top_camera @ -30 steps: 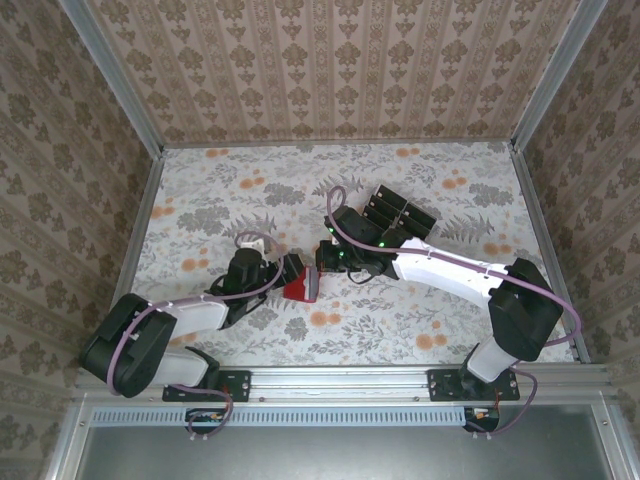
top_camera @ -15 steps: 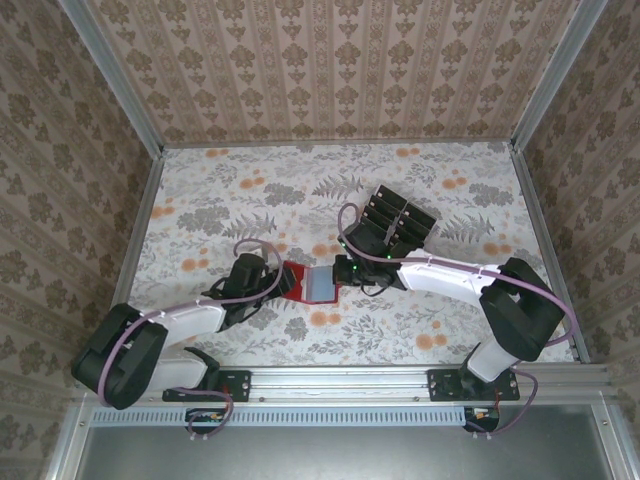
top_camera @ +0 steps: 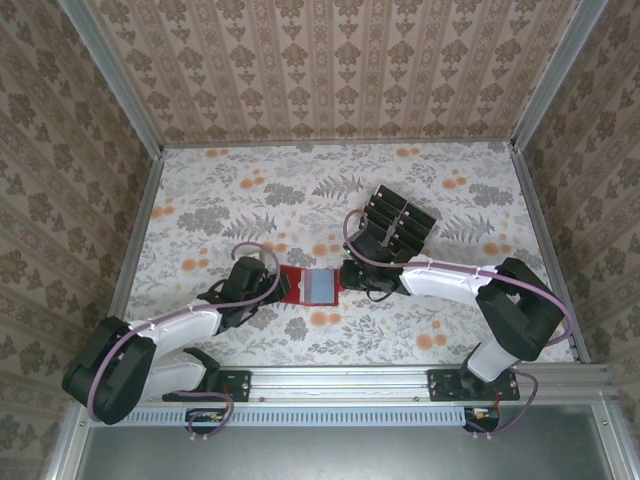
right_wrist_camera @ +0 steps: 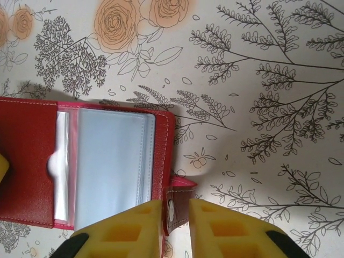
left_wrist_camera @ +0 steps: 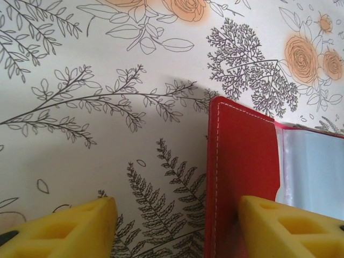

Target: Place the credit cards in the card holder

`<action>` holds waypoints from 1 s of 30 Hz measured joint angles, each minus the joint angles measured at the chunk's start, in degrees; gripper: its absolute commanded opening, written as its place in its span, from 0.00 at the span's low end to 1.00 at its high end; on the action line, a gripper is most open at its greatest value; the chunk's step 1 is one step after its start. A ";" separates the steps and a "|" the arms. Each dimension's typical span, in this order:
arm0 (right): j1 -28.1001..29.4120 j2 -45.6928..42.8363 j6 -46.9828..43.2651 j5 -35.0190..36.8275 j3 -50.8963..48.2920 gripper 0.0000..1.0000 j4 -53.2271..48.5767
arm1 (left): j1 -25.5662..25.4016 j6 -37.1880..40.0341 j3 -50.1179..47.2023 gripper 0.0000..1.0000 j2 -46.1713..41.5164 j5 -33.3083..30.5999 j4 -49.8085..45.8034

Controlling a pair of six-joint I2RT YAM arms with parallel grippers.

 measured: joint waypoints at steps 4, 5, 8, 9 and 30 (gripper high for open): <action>-0.07 -1.07 0.20 1.14 -0.26 0.42 -1.18 | 0.00 0.26 -0.46 0.62 -1.16 -0.50 -1.14; -0.11 -1.53 0.09 1.40 -0.28 0.45 -1.62 | 0.00 0.28 -0.52 0.63 -1.31 -0.59 -1.25; -0.52 -3.76 0.28 2.34 -0.72 0.50 -2.69 | 0.00 0.42 -0.52 0.63 -1.33 -0.87 -1.36; -0.72 -4.66 0.26 2.69 -0.83 0.50 -3.28 | 0.00 0.42 -0.52 0.63 -1.33 -0.98 -1.40; 5.33 1.62 0.07 -2.97 10.25 0.51 -1.86 | -0.37 1.92 3.37 0.69 -0.52 -2.34 -7.02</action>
